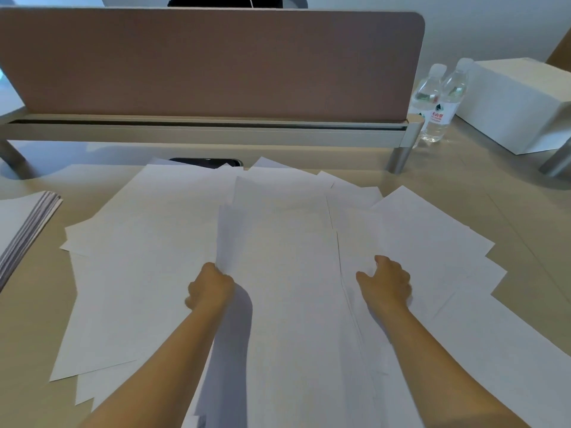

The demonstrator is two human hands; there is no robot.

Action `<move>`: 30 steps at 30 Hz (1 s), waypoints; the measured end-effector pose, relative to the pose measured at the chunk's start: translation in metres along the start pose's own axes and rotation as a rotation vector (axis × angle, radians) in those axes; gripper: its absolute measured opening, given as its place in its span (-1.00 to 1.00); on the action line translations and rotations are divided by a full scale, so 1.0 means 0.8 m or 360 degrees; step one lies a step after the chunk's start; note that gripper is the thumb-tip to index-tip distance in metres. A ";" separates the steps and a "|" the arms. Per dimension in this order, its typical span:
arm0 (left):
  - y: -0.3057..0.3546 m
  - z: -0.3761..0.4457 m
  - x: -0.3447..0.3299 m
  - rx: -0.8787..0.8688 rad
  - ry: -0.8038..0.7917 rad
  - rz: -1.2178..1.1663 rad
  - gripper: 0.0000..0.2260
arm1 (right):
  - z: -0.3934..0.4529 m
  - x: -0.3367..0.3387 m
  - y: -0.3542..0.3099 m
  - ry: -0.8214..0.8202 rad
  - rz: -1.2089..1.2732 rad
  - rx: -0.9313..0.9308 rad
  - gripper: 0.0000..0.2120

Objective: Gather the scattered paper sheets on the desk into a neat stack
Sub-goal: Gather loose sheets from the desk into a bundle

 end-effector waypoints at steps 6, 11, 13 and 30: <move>-0.049 0.011 0.026 0.0268 0.0031 0.0176 -0.41 | 0.000 -0.015 -0.009 -0.0026 -0.0018 -0.0101 -0.38; -0.063 0.024 0.034 0.0257 0.0036 0.0200 -0.28 | 0.008 -0.014 -0.026 -0.0064 0.0006 0.0001 -0.32; -0.055 0.030 0.033 0.0191 -0.0007 0.0222 -0.26 | 0.011 -0.019 -0.038 -0.0094 0.0050 0.0070 -0.33; -0.067 0.051 0.095 0.0213 0.0229 0.0217 -0.51 | -0.003 -0.053 -0.109 -0.0126 -0.0109 0.0051 -0.46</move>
Point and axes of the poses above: each hand's wrist, its own z-axis towards the middle knuckle, its own x-axis out of the back of the hand, y = z × x, the point moved 9 cm from there along z, towards the middle knuckle, and after that the axes turned 9 degrees about -z, right-handed, at the moved point
